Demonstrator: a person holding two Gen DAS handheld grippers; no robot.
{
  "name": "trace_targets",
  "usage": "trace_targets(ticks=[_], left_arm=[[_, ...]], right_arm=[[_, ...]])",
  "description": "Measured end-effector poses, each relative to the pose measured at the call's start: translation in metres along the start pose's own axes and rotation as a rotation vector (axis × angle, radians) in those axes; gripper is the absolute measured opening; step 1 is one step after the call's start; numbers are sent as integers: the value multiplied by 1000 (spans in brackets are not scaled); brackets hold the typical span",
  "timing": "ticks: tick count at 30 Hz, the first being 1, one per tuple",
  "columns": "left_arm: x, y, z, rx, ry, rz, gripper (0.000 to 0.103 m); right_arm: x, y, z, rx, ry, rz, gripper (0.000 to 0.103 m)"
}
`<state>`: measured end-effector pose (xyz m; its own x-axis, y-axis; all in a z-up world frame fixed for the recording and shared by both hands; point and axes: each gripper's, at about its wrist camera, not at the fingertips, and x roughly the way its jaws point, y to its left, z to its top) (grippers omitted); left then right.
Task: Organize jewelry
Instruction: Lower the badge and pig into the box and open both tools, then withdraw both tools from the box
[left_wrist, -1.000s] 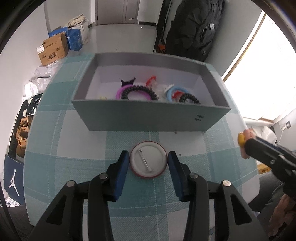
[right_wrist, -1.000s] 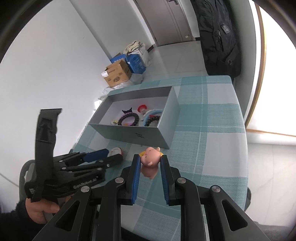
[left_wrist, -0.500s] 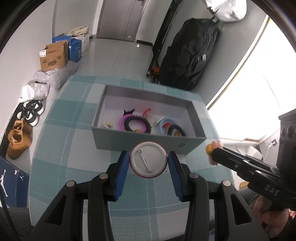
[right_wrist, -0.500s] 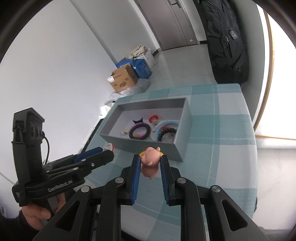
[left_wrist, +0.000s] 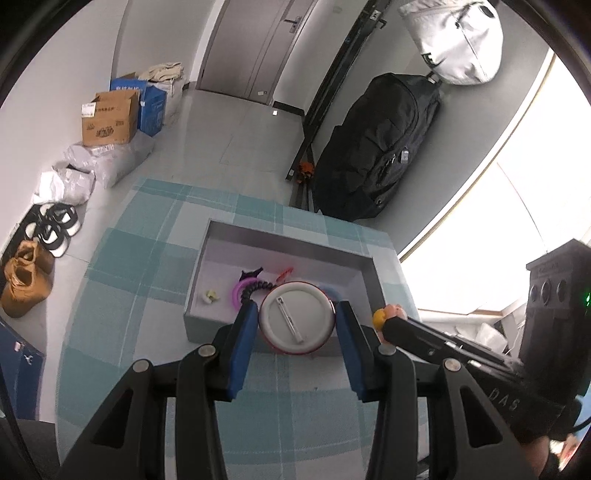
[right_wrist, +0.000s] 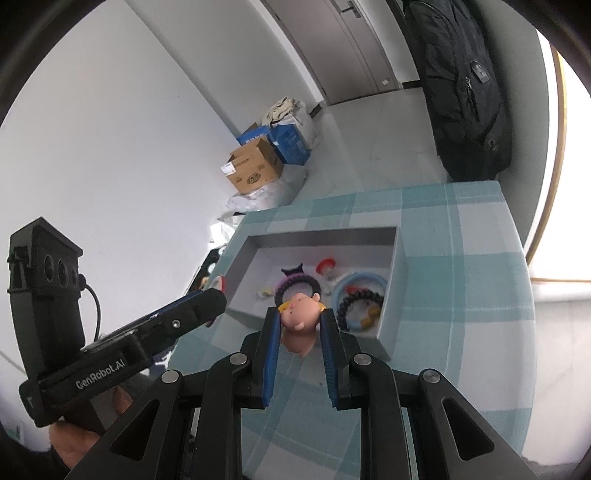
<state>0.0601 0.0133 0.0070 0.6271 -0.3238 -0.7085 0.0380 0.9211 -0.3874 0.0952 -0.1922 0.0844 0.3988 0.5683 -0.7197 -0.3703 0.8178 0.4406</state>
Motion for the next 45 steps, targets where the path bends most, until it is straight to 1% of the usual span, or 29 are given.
trace_targets(ticks=[3,7,10,13,18,21,24,28,32,36,39,41,43,45], left_arm=[[7,1,9,-14,5,7,38],[15,1,16,-25,10,2,38],[20,1,19,-21,17,1,38],[26,0,20,-22,47,1,38],[34,-4,19,-18,75,-8,38],[37,-2,18,-19,98,0,38],[37,3,19,-47,109,-9,38],[41,4,21,-67,130,-25,38],[43,0,23,-56,134,-18,38],[44,3,23,-71,138,-30,38],[44,9,24,-108,139,-42,38],[46,14,25,-145,156,-49,38],[48,19,25,-176,170,-57,43],[48,22,24,-198,169,-59,59]], right_arm=[[7,-2,8,9,2,5,20],[15,-7,20,-4,-4,-25,20],[17,-15,28,14,-18,-23,20],[21,-22,35,39,-21,-19,20],[27,-31,41,75,-24,-10,20],[29,-29,42,70,-16,-10,20],[32,-28,41,56,-7,-21,20],[37,-32,38,69,14,-25,20],[38,-33,37,79,17,-24,20],[38,-31,37,70,21,-22,22],[36,-31,37,71,9,-32,23],[34,-32,38,78,2,-27,26],[32,-33,38,86,-7,-34,32],[30,-35,38,95,-12,-31,36]])
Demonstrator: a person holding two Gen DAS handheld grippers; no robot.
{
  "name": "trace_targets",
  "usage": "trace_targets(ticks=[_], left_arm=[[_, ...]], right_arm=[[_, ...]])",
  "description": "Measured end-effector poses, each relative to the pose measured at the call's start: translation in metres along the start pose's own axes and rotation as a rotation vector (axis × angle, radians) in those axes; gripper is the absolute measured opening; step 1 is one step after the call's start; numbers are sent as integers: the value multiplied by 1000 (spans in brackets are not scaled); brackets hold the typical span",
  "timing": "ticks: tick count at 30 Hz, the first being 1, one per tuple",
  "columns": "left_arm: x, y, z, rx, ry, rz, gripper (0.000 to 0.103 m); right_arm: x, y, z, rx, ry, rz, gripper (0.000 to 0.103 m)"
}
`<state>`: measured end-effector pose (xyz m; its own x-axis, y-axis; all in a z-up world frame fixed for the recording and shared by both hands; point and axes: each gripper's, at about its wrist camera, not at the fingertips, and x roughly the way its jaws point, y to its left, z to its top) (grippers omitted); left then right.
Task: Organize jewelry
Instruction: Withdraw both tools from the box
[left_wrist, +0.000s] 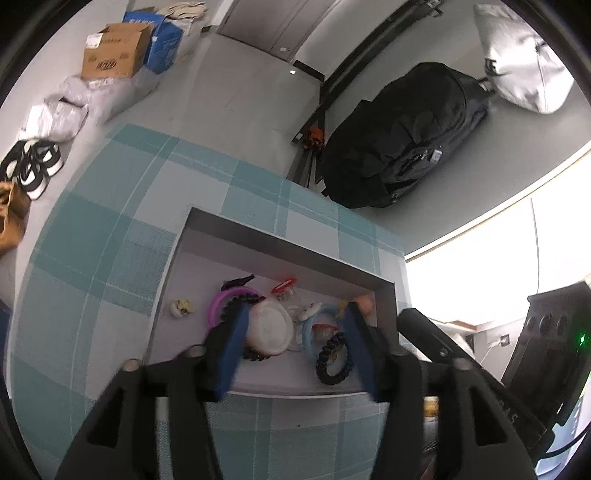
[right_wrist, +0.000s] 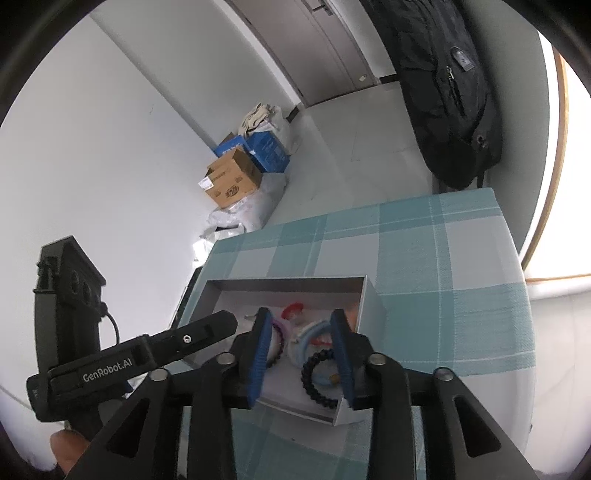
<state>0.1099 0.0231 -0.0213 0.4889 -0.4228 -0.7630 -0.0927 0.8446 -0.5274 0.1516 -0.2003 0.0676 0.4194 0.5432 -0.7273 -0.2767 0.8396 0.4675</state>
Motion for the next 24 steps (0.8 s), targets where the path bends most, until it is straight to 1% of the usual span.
trace_targets(ticks=[2,3,5,10,13,15,20,24], left_arm=[[-2,-1,-1,2,-12,2,65],[-4,-2,-1,8,-18,5,65],[-6,-5,-2,30,-28,9,65],[-8,-14,-4,93,-55,70,66],[-9,-15,-4,108,-73,110,66],[-11,-14,-4,117,-81,121,66],[-18,-21,-7,165,-123,163,66],[-24,-26,-13,201,-149,181,67]], right_arm=[[-2,-1,0,8,-7,-7,42],[-3,-1,0,9,-12,-10,43],[-6,-1,0,10,-20,-16,49],[-9,2,-1,-6,-32,-30,53],[-13,3,-2,-11,-38,-34,54],[-16,3,-3,-16,-44,-38,56],[-22,8,-5,-47,-64,-50,64],[-30,9,-9,-62,-86,-56,69]])
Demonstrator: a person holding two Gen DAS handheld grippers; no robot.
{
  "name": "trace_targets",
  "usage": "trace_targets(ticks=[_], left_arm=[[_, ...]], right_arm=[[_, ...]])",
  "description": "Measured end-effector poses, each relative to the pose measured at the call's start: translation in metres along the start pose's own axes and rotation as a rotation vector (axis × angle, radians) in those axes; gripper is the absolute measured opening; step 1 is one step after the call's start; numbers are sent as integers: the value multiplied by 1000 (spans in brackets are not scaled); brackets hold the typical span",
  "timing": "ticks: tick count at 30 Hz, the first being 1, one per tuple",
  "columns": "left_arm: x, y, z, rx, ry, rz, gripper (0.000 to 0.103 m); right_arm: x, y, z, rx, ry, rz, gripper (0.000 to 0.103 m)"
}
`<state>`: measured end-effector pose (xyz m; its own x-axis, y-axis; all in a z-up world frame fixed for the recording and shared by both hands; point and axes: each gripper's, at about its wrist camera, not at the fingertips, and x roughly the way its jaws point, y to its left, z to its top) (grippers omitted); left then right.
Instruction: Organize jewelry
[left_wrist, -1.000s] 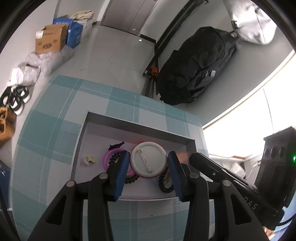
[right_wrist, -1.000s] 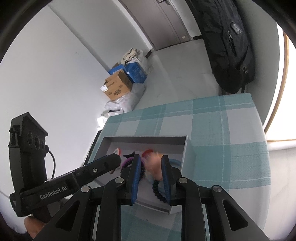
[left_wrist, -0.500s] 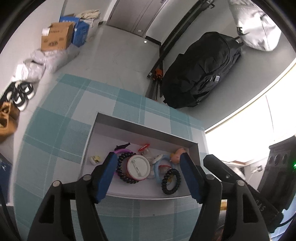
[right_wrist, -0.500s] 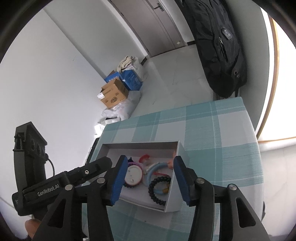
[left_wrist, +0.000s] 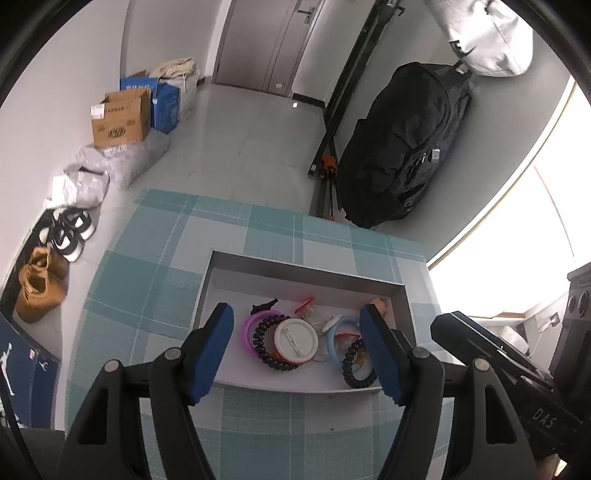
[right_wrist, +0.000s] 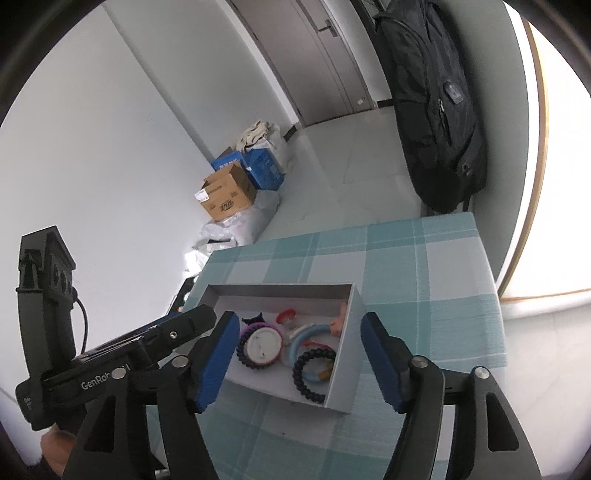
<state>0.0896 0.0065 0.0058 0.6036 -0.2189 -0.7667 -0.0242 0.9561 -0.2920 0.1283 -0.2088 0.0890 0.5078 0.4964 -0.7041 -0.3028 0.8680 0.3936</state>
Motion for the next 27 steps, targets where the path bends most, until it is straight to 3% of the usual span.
trace_targets(ticks=[4,8,12,19,27], left_arm=[[-5,-6,-5,27,-15,23,67],[-12,-9,-9,42,-39,44,69],[-19,-9,-12,42,-71,61,79],[-29,-9,-23,36,-99,70,80],[-38,-2,-33,44,-120,118,81]], right_arm=[[-6,0,-5,-13,-15,-17,78],[-11,1,-10,-42,-26,-33,81],[-19,4,-15,-71,-45,-37,86],[-38,3,-27,-59,-96,-33,101],[-55,8,-36,-112,-133,-15,103]])
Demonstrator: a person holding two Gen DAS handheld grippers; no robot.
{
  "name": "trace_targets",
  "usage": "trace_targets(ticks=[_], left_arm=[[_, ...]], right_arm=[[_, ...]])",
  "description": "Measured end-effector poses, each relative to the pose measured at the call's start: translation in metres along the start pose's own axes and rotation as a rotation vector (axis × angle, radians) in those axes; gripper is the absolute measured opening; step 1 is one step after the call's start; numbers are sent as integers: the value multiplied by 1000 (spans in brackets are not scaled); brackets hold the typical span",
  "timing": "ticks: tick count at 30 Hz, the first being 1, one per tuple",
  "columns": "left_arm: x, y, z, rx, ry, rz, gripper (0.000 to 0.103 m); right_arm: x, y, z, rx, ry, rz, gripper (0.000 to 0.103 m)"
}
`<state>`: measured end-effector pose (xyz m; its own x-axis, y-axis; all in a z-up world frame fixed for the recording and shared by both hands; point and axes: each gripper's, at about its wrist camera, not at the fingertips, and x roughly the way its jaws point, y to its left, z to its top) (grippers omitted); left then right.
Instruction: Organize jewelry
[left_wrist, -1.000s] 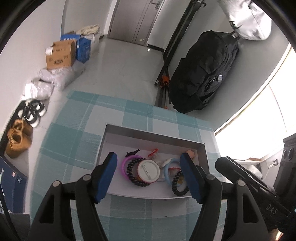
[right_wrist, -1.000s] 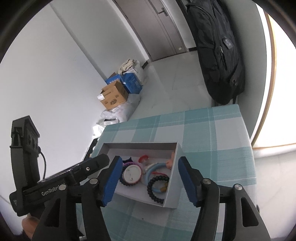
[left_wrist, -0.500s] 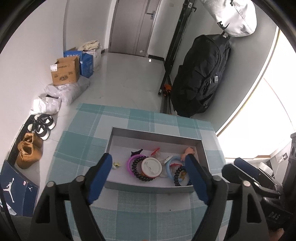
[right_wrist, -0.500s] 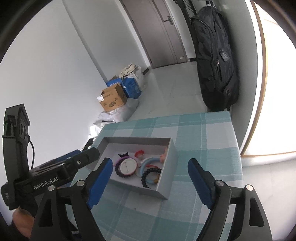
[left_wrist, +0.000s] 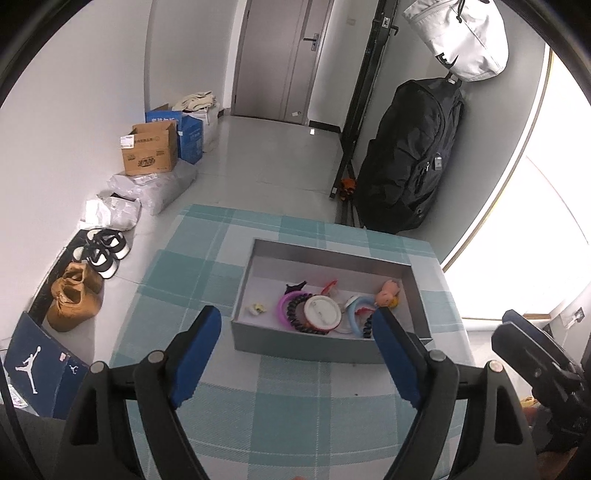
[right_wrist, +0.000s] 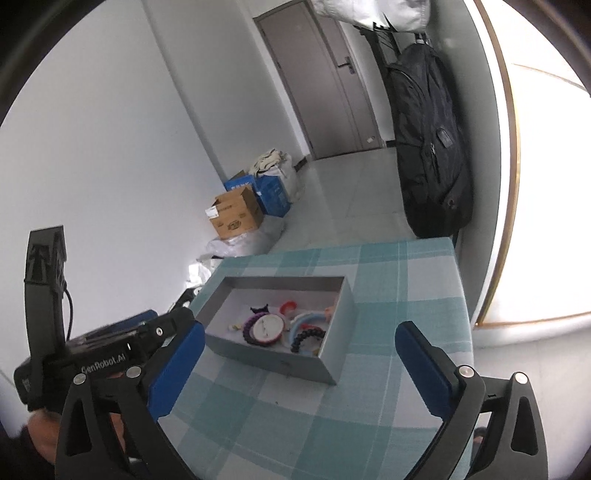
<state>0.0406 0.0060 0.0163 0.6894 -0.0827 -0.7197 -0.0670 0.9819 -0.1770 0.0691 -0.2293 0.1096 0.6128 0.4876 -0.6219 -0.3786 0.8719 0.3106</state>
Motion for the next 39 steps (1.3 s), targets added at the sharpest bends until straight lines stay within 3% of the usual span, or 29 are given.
trace_targets(ticks=[16,39], left_arm=[[-3,-3,-6,20,-14,50,81],[-7,-9,-6,36,-22,11,81]], right_arm=[[-3,-2,-8,-9,25,-28,103],[1,-5,-10,-2,50,-50,103]])
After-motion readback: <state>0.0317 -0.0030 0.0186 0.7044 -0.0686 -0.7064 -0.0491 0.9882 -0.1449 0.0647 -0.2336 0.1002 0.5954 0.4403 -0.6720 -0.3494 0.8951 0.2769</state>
